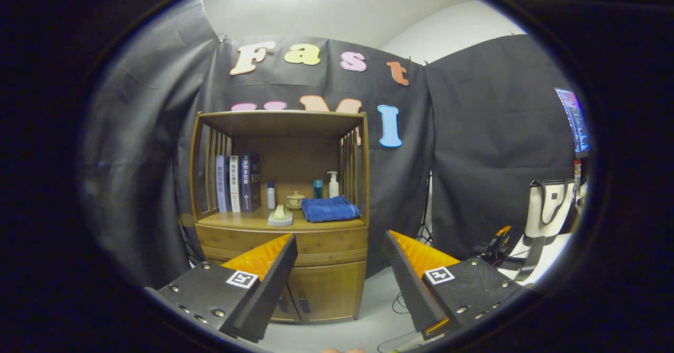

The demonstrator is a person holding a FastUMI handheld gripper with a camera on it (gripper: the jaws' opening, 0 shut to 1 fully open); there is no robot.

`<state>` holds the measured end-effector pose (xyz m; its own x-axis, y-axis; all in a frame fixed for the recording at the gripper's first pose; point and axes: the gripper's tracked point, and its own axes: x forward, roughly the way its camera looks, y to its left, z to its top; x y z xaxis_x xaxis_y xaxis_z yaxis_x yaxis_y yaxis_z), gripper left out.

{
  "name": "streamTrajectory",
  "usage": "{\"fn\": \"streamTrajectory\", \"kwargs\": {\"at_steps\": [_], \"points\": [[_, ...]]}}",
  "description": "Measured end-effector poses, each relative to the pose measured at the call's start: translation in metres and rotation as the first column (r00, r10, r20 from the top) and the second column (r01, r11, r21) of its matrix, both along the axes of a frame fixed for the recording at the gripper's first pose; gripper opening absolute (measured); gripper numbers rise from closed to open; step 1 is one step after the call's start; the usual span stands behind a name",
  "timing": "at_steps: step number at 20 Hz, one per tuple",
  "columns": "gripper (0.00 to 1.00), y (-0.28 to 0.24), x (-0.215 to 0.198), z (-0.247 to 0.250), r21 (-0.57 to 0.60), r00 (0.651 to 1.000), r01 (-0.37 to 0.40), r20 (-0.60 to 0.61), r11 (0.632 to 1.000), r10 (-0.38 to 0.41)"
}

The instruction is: Pull open the drawer, take out the items inside it, and place them on the countertop above the cabinet.

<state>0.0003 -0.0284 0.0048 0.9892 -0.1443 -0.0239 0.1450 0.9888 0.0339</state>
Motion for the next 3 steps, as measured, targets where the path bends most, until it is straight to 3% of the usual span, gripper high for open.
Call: {"fn": "streamTrajectory", "kwargs": {"at_steps": [3], "points": [[0.99, -0.0002, 0.0005, -0.0022, -0.001, 1.0, 0.002, -0.007, 1.0, -0.002]]}}
